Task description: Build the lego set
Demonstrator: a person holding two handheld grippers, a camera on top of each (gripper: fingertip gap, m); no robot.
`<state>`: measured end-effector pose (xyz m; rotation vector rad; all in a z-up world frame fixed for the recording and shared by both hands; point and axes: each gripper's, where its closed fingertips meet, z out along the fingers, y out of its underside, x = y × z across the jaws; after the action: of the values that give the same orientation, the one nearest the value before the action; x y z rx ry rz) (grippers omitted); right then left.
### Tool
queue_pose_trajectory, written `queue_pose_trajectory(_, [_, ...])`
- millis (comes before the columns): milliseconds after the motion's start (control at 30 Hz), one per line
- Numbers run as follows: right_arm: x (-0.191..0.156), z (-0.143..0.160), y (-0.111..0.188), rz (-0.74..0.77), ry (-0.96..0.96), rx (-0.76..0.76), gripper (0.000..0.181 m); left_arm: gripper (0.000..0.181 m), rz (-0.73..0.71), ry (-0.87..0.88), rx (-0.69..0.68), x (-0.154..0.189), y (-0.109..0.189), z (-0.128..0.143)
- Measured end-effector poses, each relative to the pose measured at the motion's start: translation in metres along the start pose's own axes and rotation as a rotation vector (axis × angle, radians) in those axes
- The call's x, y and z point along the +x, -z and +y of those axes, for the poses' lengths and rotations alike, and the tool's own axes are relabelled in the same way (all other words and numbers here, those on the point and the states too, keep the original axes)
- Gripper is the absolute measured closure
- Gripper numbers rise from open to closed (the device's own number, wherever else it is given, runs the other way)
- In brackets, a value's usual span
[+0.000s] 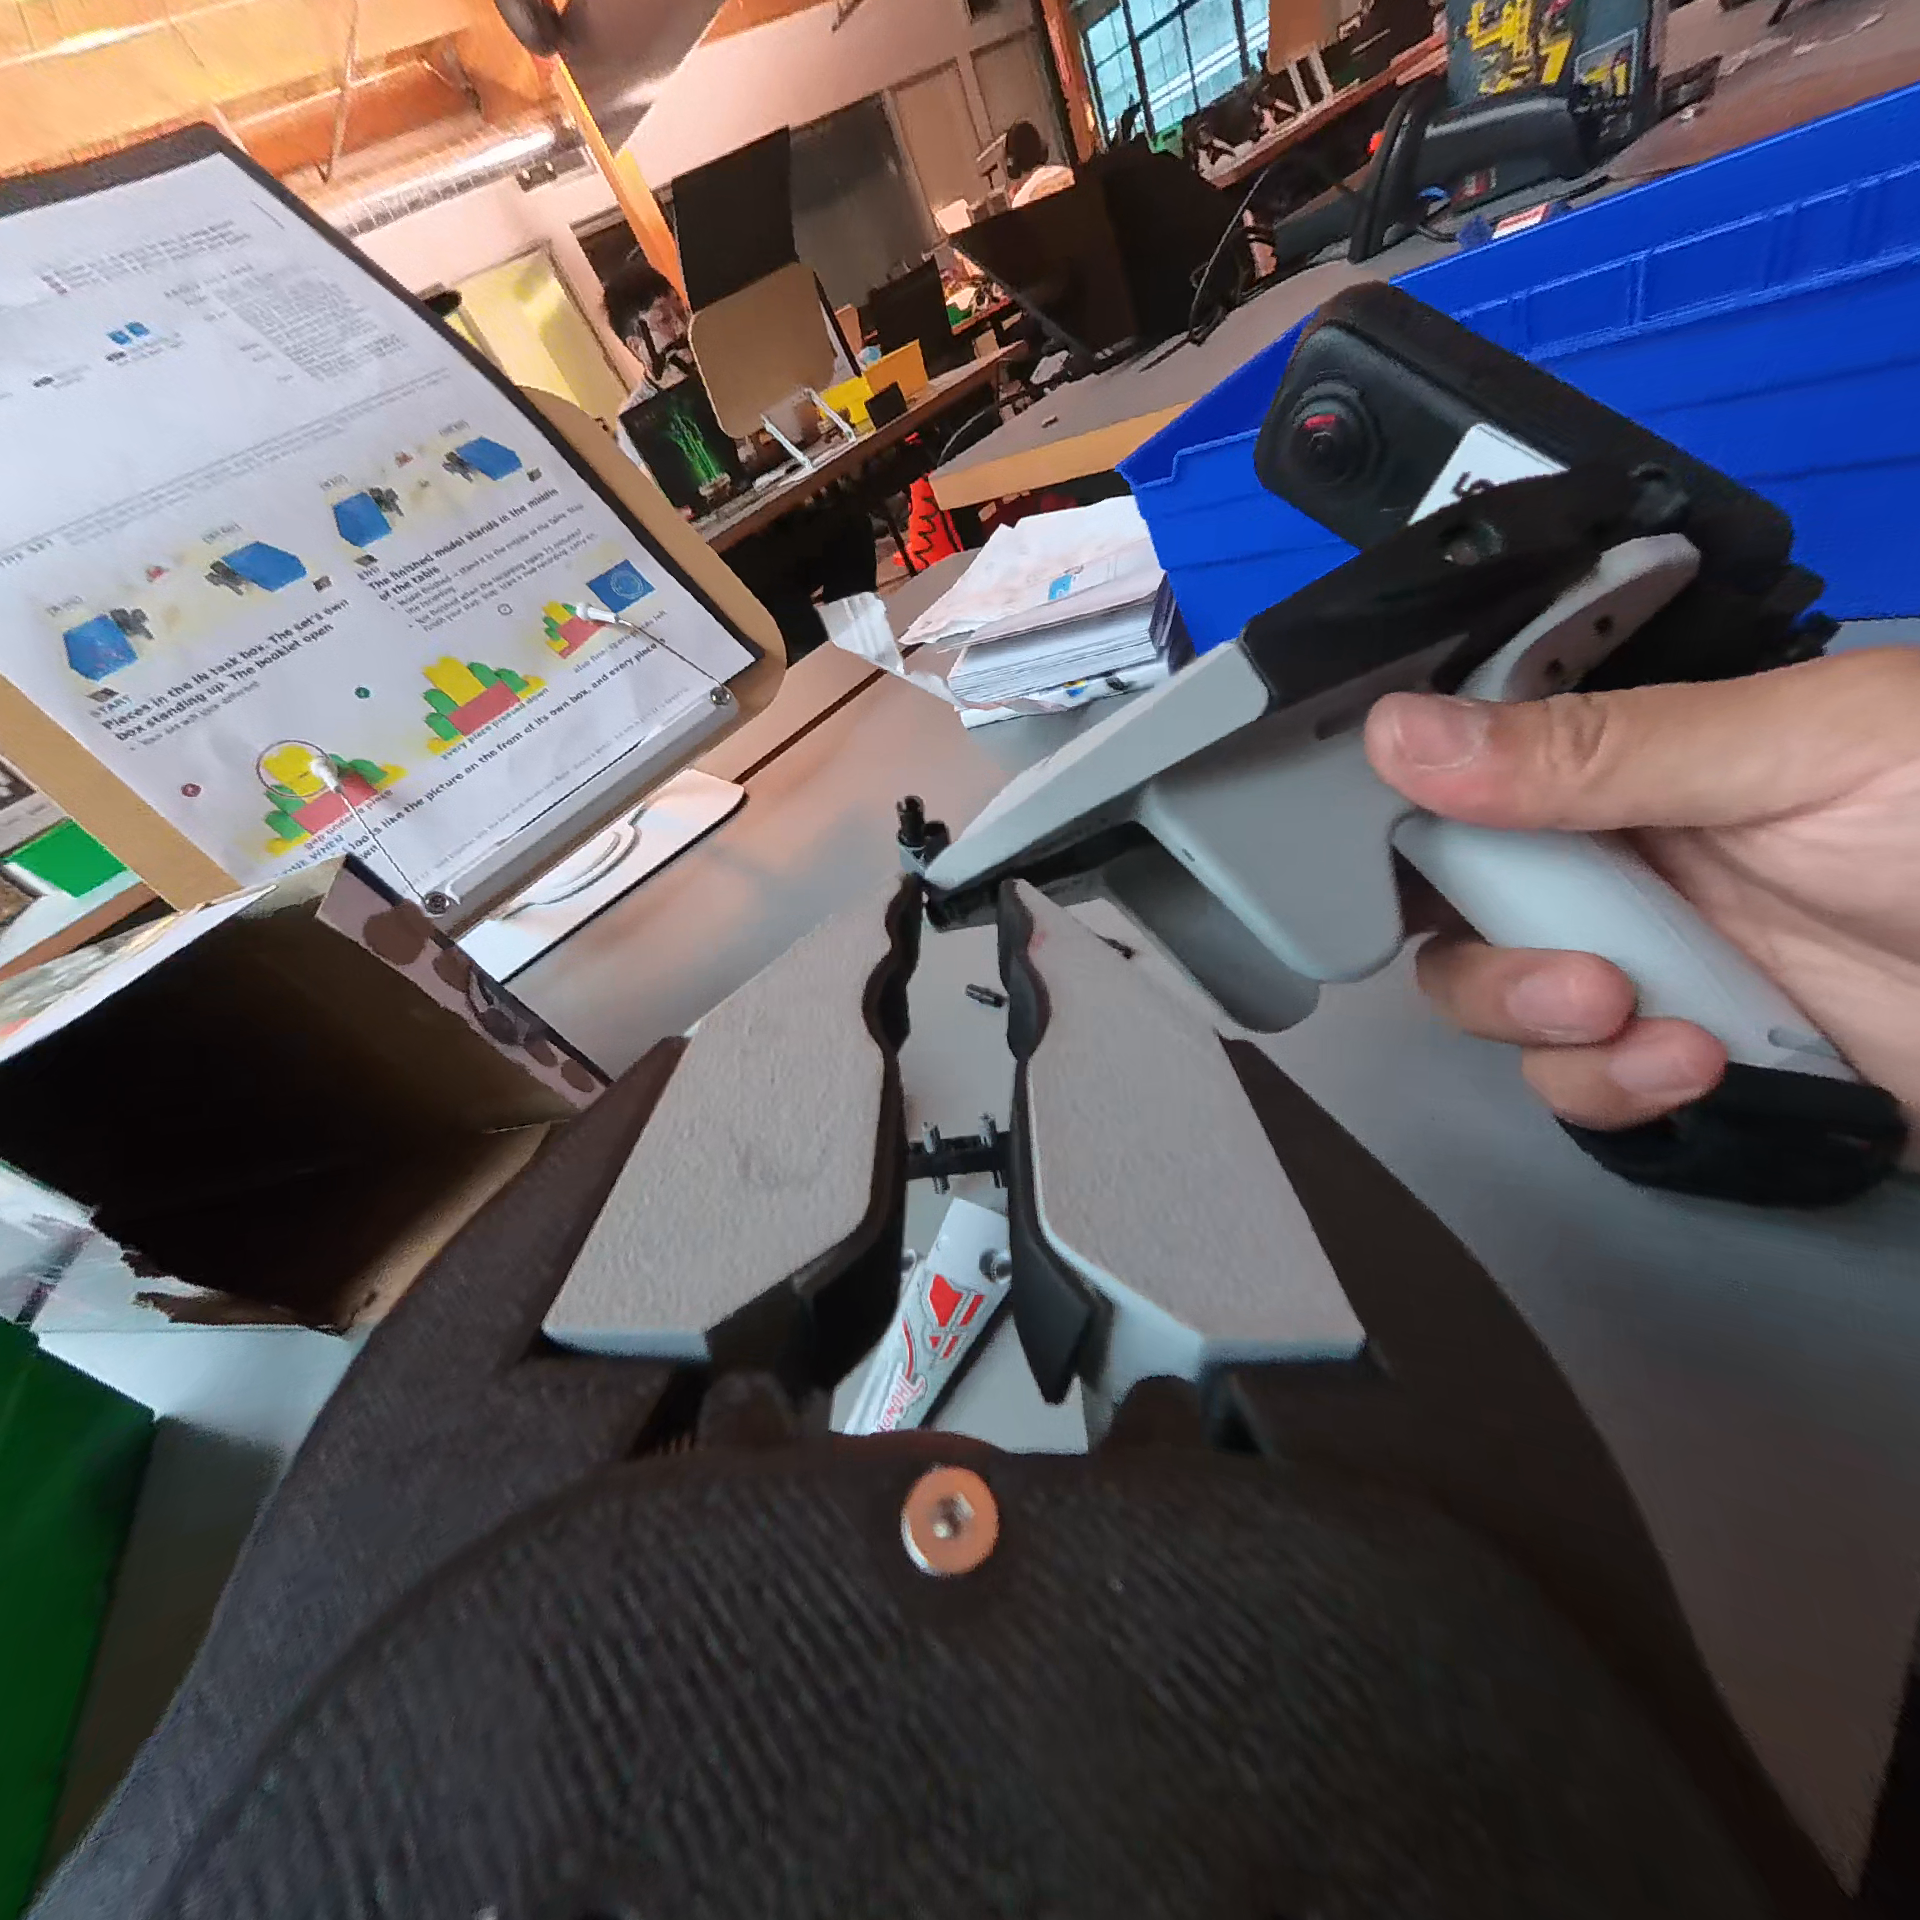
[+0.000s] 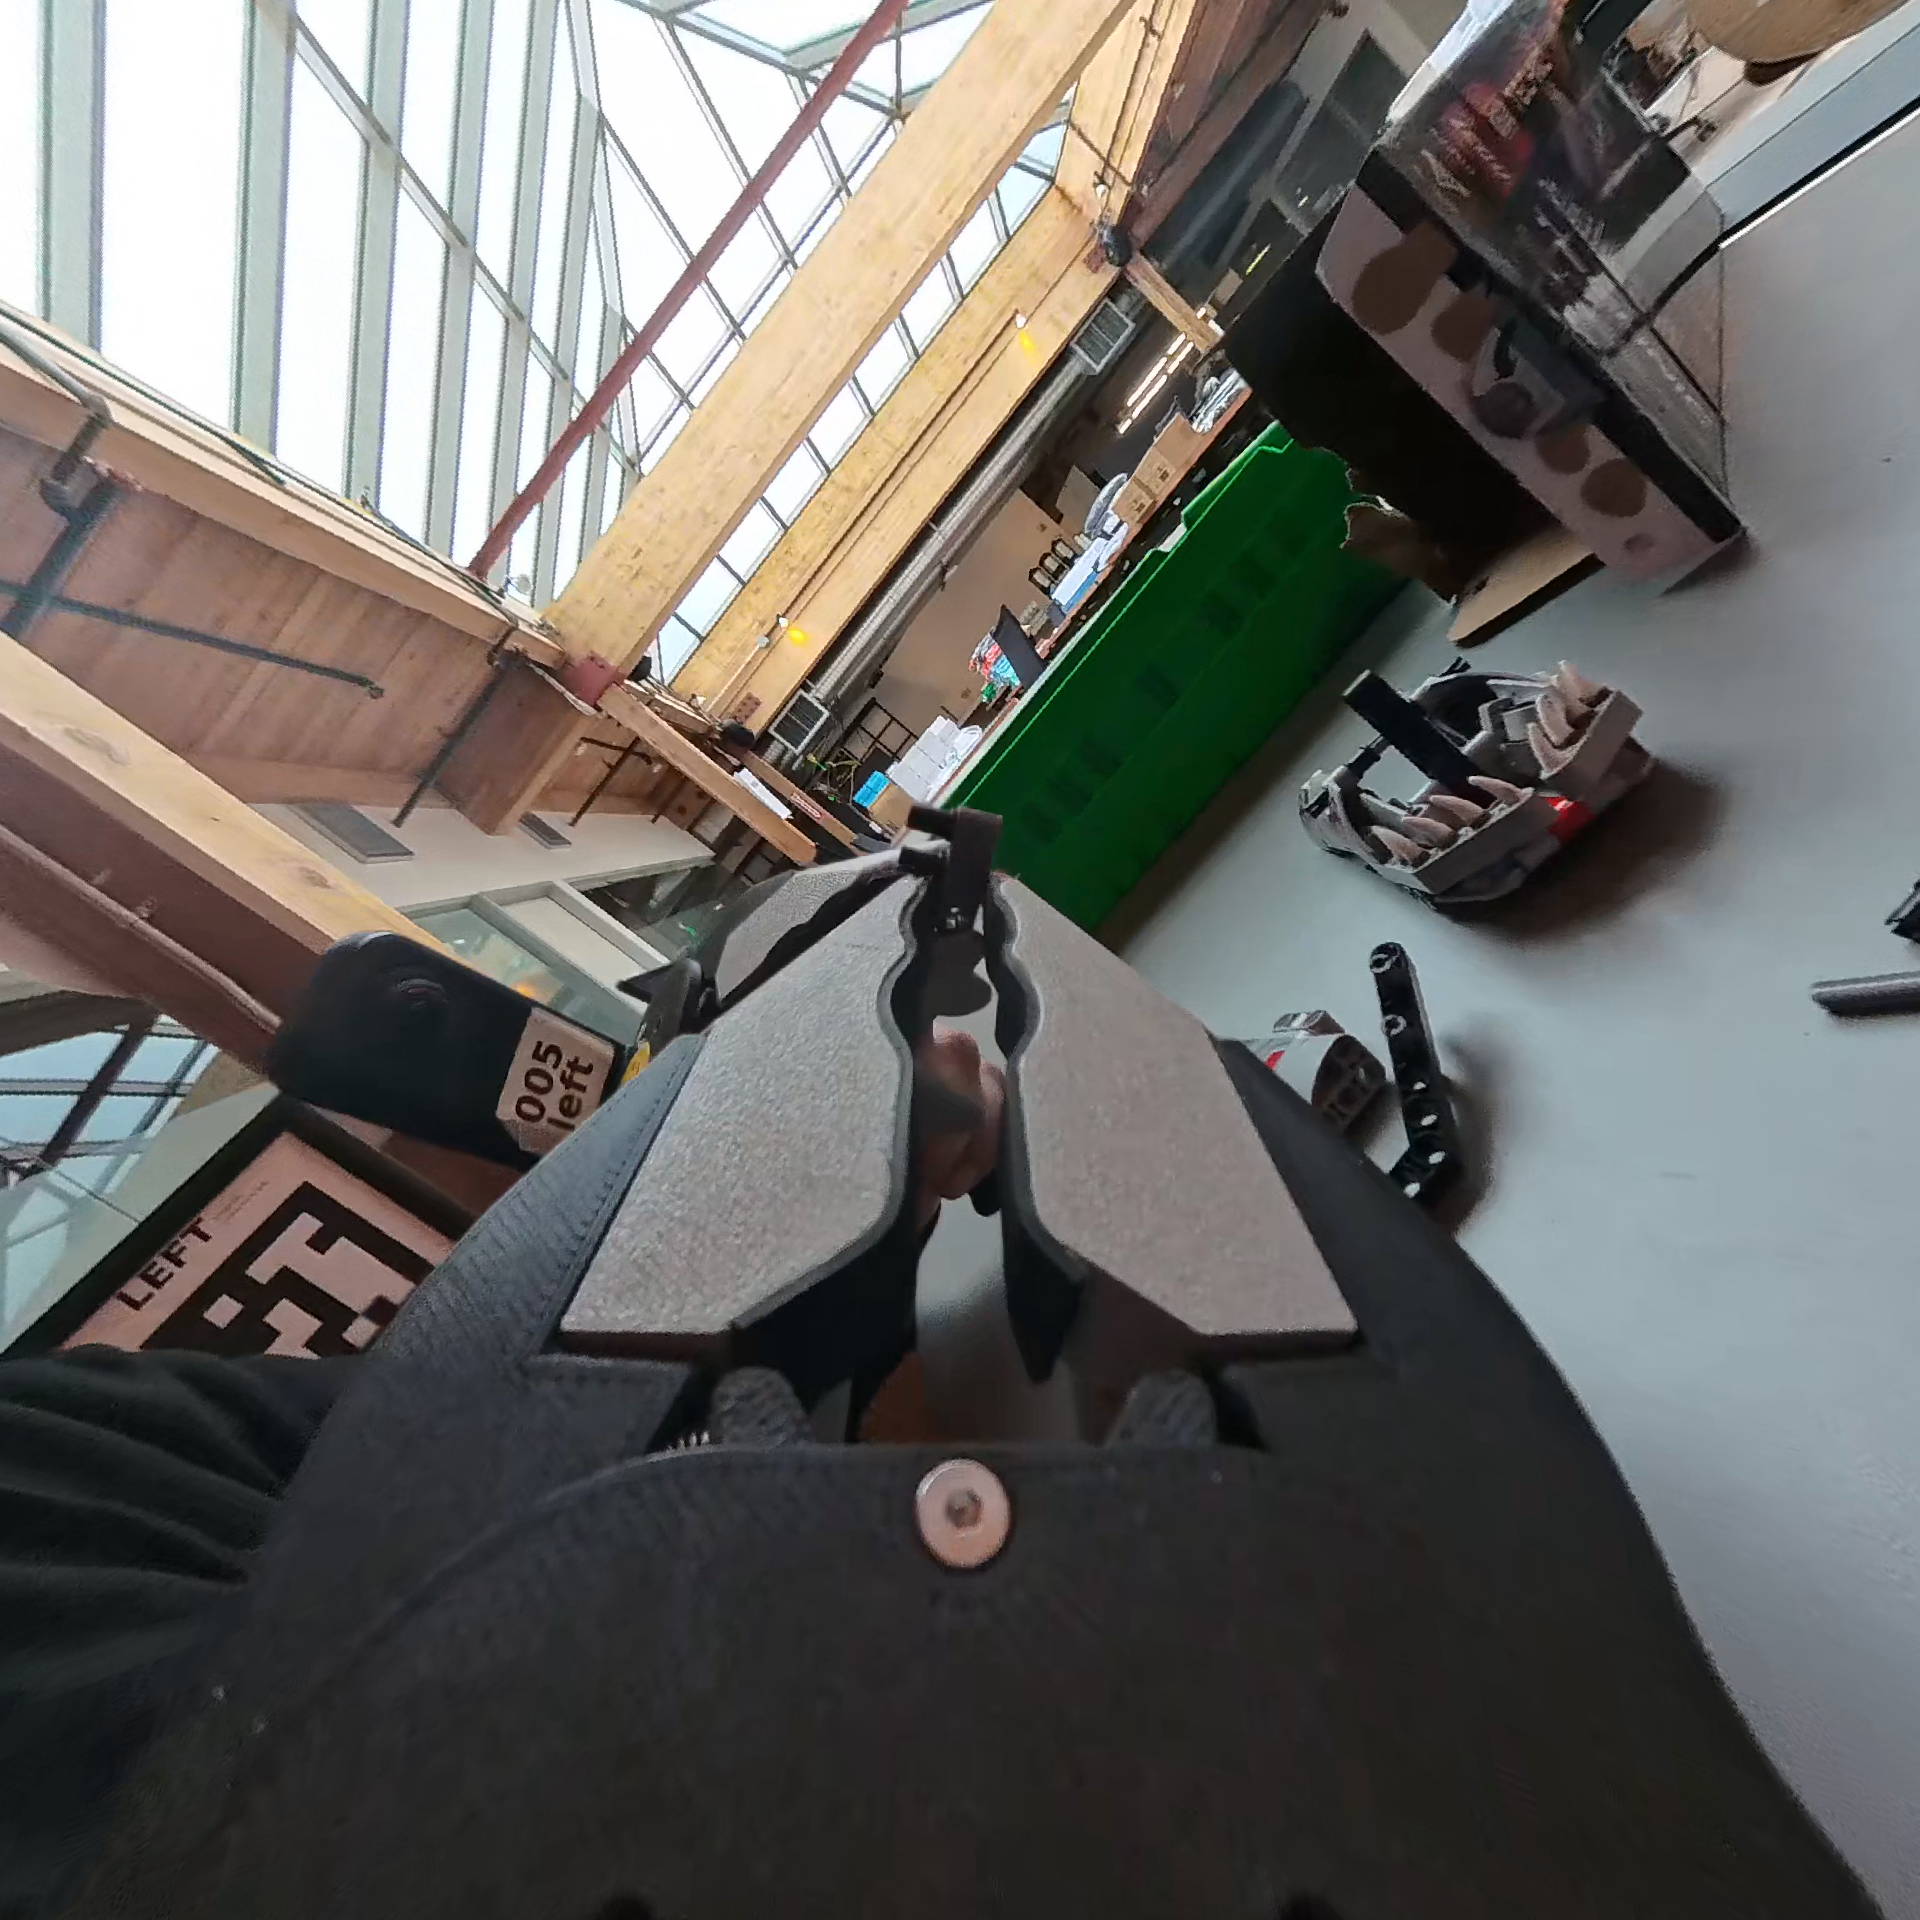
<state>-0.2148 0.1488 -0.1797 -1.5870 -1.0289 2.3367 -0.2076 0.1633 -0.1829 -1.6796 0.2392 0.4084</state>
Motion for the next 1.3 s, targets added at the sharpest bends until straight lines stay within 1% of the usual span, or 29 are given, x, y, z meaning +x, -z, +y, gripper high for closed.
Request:
queue_pose_trajectory(200, [0.005,0.009,0.001,0.032,0.036,-0.059,0.175,0.173,0.080,0.006,0.031,0.004,0.004,0.008])
queue_pose_trajectory(367, [0.003,0.015,-0.001,-0.003,0.011,-0.113,0.175,0.174,0.211,0.121,0.061,0.004,0.011,0.012])
queue_pose_trajectory(500, [0.002,0.019,-0.003,-0.017,0.010,-0.146,0.176,0.174,0.228,0.050,0.052,0.004,0.014,0.014])
queue_pose_trajectory(600, [0.001,0.021,-0.004,-0.013,0.060,-0.204,0.176,0.174,0.266,0.059,0.042,0.003,0.017,0.014])
queue_pose_trajectory(667, [0.002,0.024,-0.003,0.008,0.137,-0.273,0.177,0.174,0.306,0.087,0.038,0.004,0.019,0.016])
queue_pose_trajectory(700, [0.004,0.024,-0.001,0.029,0.187,-0.309,0.181,0.174,0.316,0.103,0.033,0.004,0.020,0.018])
queue_pose_trajectory(733, [0.005,0.023,0.001,0.044,0.239,-0.339,0.181,0.174,0.326,0.121,0.026,0.003,0.020,0.019])
queue_pose_trajectory(800, [0.003,0.019,0.005,0.050,0.355,-0.386,0.181,0.174,0.367,0.198,0.020,0.002,0.022,0.020])
queue_pose_trajectory(867, [0.007,0.015,0.009,0.099,0.483,-0.428,0.179,0.174,0.451,0.305,0.000,0.007,0.024,0.021])
queue_pose_trajectory(967, [0.005,0.017,0.013,0.119,0.638,-0.510,0.169,0.174,0.651,0.526,-0.079,0.023,0.033,0.026])
queue_pose_trajectory(1000, [0.007,0.020,0.016,0.130,0.684,-0.556,0.165,0.174,0.694,0.585,-0.081,0.026,0.035,0.025])
queue_pose_trajectory(1033, [0.011,0.022,0.018,0.160,0.733,-0.593,0.156,0.174,0.731,0.639,-0.082,0.028,0.038,0.025])
queue_pose_trajectory(1067, [0.012,0.023,0.020,0.172,0.774,-0.616,0.155,0.174,0.758,0.681,-0.090,0.029,0.039,0.025])
queue_pose_trajectory(1100, [0.010,0.024,0.021,0.161,0.794,-0.622,0.156,0.175,0.776,0.706,-0.092,0.030,0.040,0.025])
queue_pose_trajectory(1167, [0.001,0.025,0.022,0.108,0.775,-0.611,0.158,0.175,0.821,0.747,-0.099,0.033,0.043,0.024])
queue_pose_trajectory(1200, [-0.006,0.029,0.022,0.054,0.741,-0.613,0.165,0.174,0.841,0.762,-0.102,0.034,0.045,0.024])
queue_pose_trajectory(1300, [-0.020,0.037,0.023,-0.081,0.607,-0.631,0.162,0.175,0.876,0.782,-0.097,0.037,0.048,0.021])
